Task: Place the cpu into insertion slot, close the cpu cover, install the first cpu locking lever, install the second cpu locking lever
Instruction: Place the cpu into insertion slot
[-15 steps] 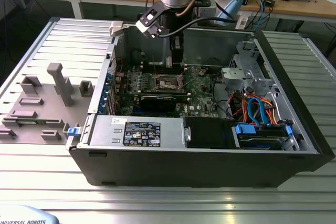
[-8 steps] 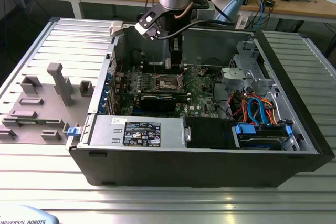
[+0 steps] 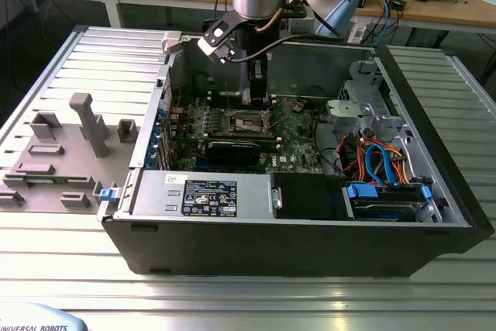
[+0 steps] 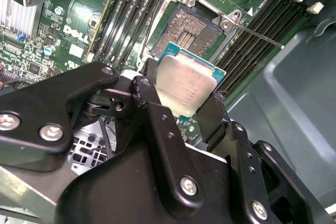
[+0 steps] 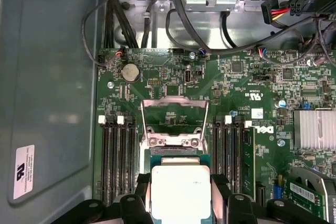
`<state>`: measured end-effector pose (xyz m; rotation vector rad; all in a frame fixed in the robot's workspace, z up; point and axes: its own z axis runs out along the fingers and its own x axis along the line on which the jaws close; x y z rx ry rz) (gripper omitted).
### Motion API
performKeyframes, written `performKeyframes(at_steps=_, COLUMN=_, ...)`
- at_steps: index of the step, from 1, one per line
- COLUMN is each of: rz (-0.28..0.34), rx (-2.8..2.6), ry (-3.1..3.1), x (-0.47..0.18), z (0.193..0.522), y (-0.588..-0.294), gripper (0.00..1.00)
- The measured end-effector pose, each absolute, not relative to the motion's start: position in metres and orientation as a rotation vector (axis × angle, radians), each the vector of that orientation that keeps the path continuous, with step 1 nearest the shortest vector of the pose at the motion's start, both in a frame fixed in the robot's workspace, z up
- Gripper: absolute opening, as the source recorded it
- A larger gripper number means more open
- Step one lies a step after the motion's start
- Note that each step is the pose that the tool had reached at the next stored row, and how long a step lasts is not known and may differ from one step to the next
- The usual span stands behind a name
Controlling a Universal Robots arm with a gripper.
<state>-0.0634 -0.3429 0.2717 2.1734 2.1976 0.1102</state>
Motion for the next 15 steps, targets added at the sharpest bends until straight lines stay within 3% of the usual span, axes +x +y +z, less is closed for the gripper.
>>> performKeyframes(at_steps=15, rz=0.110, rx=2.174, ry=2.197, x=-0.065, z=0.253, y=-0.341, gripper=0.54)
